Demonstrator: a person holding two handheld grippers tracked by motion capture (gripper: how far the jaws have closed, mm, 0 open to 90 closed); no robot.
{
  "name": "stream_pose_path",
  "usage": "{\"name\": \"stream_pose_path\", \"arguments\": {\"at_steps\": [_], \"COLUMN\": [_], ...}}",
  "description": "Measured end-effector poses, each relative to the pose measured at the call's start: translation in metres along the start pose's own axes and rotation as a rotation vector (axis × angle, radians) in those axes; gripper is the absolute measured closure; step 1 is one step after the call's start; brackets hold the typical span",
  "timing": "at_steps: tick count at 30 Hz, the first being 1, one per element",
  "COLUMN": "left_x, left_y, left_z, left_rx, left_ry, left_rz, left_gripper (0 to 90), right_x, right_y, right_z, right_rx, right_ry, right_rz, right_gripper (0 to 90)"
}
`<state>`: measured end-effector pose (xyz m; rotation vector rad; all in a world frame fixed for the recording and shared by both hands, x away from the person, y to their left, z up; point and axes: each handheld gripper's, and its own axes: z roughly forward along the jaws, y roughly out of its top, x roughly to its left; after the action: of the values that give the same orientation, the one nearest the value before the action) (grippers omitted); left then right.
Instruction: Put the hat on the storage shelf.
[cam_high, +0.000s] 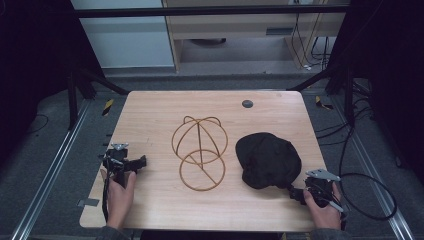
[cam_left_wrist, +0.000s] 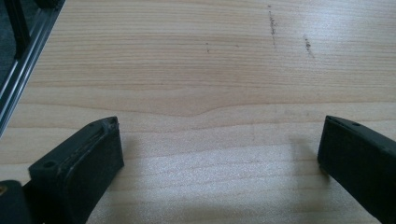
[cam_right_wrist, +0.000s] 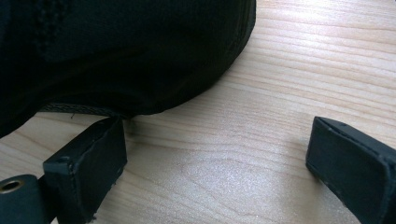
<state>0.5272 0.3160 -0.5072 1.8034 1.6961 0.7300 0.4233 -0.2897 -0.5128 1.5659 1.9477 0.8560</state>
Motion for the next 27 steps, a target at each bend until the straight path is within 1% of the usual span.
{"name": "stream_pose_path", "arguments": {"at_steps": [4, 7, 9, 10, 11, 12, 13, 14, 15, 16, 17, 18, 19, 20, 22, 23, 27], "left_x": [0.000, 0.000, 0.000, 0.000, 0.001, 0.001, 0.001, 0.001, 0.001, 0.001, 0.000, 0.000, -0.001, -0.001, -0.001, -0.002, -0.002], "left_y": [0.000, 0.000, 0.000, 0.000, 0.000, 0.000, -0.001, -0.001, -0.002, -0.002, -0.003, -0.003, -0.004, -0.004, -0.004, -0.005, -0.005], "left_z": [0.000, 0.000, 0.000, 0.000, -0.001, -0.001, -0.001, -0.001, -0.002, -0.002, -0.003, -0.003, -0.004, -0.004, -0.005, -0.005, -0.005], "left_rx": [0.001, 0.001, 0.001, 0.001, 0.002, 0.002, 0.001, 0.001, 0.002, 0.002, 0.001, 0.001, 0.002, 0.002, 0.003, 0.002, 0.003], "left_ry": [-0.002, -0.002, -0.002, -0.002, -0.008, -0.008, -0.013, -0.013, -0.018, -0.018, -0.020, -0.020, -0.021, -0.021, -0.022, -0.019, -0.020], "left_rz": [0.000, 0.001, 0.001, 0.001, 0.007, 0.007, 0.011, 0.011, 0.017, 0.017, 0.017, 0.018, 0.020, 0.020, 0.021, 0.019, 0.020], "left_gripper": [0.0, 0.0, 0.0, 0.0, 0.0, 0.0, 0.0, 0.0, 0.0, 0.0, 0.0, 0.0, 0.0, 0.0, 0.0, 0.0, 0.0], "right_x": [0.002, 0.002, 0.003, 0.003, 0.005, 0.005, 0.007, 0.008, 0.008, 0.008, 0.010, 0.010, 0.013, 0.013, 0.014, 0.014, 0.014], "right_y": [0.000, -0.001, -0.001, -0.001, -0.002, -0.002, -0.002, -0.001, -0.001, -0.001, 0.001, 0.001, 0.001, 0.001, 0.001, 0.000, 0.000], "right_z": [0.000, -0.001, -0.004, -0.004, -0.011, -0.011, -0.019, -0.022, -0.028, -0.028, -0.037, -0.037, -0.043, -0.043, -0.049, -0.056, -0.067], "right_rx": [0.001, 0.002, 0.008, 0.008, -0.002, -0.002, 0.004, 0.007, 0.003, 0.003, -0.006, -0.006, -0.001, -0.001, 0.004, 0.005, 0.003], "right_ry": [-0.009, -0.002, 0.014, 0.014, 0.029, 0.029, 0.034, 0.035, 0.025, 0.025, 0.031, 0.031, 0.038, 0.038, 0.037, 0.034, 0.029], "right_rz": [0.009, 0.004, -0.004, -0.004, -0.007, -0.007, -0.018, -0.017, -0.021, -0.021, -0.031, -0.031, -0.043, -0.043, -0.064, -0.068, -0.071], "right_gripper": [5.3, 5.2, 7.8, 7.8, 7.8, 7.8, 7.8, 7.8, 8.0, 8.0, 8.4, 8.4, 8.4, 8.4, 8.4, 8.6, 9.7]}}
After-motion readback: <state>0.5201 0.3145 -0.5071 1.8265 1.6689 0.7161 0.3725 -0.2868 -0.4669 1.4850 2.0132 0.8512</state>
